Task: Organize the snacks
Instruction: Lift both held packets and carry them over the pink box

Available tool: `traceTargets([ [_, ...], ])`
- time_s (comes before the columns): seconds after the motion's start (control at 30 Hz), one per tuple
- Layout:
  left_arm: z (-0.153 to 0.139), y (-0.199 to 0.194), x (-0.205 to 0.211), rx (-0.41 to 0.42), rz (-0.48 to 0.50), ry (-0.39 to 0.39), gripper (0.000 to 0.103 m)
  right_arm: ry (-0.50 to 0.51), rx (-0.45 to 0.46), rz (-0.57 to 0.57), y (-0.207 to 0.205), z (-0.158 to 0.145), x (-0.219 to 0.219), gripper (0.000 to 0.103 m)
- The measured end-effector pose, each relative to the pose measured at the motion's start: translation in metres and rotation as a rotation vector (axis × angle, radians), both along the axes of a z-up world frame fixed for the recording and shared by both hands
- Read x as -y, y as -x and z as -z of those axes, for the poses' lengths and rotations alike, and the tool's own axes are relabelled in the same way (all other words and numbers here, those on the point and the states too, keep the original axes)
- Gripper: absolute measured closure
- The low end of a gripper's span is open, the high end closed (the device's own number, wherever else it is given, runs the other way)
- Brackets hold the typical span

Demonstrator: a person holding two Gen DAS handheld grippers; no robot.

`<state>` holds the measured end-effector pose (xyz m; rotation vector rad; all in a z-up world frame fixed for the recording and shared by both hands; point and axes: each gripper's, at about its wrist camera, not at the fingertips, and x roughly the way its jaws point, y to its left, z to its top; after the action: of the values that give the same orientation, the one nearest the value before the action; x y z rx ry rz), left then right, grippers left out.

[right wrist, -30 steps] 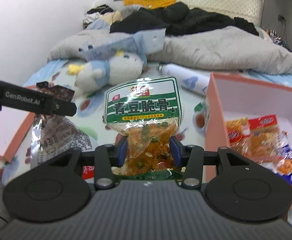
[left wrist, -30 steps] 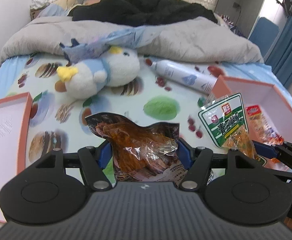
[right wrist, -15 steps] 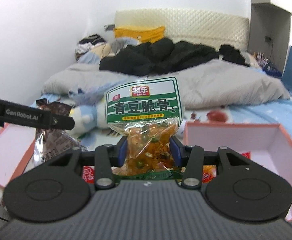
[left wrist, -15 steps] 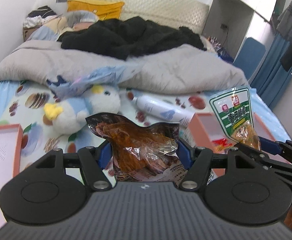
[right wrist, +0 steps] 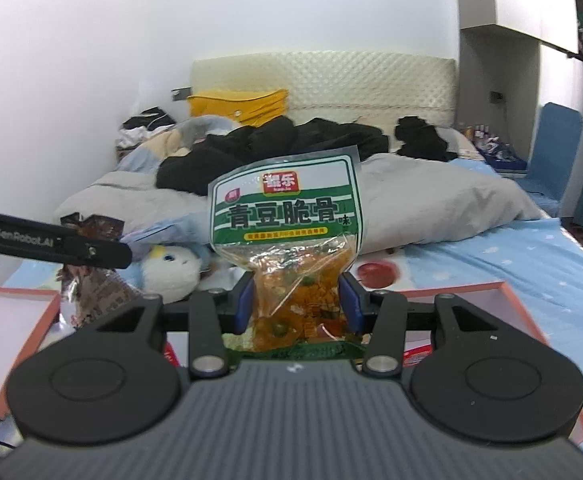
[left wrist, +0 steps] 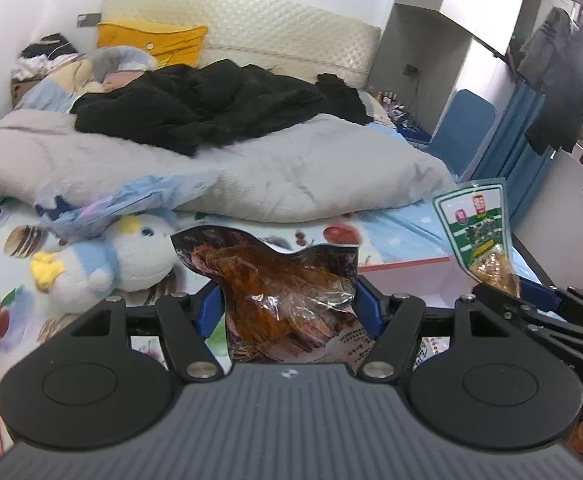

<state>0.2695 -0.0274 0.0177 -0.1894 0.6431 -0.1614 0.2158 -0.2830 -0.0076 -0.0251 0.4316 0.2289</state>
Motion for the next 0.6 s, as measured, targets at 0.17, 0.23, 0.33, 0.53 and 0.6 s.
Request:
traceTargets([
  [0.17, 0.007, -0.016, 0.027, -0.018, 0.044, 0.008, 0.032, 0.003, -0.011, 0.048, -0.005, 0.005, 0.024, 0.055],
  [0.23, 0.013, -0.023, 0.041, -0.033, 0.063, 0.015, 0.032, -0.001, -0.023, 0.067, -0.008, 0.009, 0.034, 0.055],
  [0.33, 0.024, -0.034, 0.064, -0.051, 0.098, 0.019, 0.032, 0.002, -0.046, 0.091, -0.014, 0.017, 0.049, 0.055],
  [0.53, 0.049, -0.056, 0.108, -0.109, 0.152, 0.021, 0.032, 0.023, -0.105, 0.142, -0.025, 0.042, 0.074, 0.055],
  [0.6, 0.058, -0.063, 0.122, -0.130, 0.171, 0.016, 0.032, 0.028, -0.133, 0.155, -0.027, 0.055, 0.082, 0.055],
])
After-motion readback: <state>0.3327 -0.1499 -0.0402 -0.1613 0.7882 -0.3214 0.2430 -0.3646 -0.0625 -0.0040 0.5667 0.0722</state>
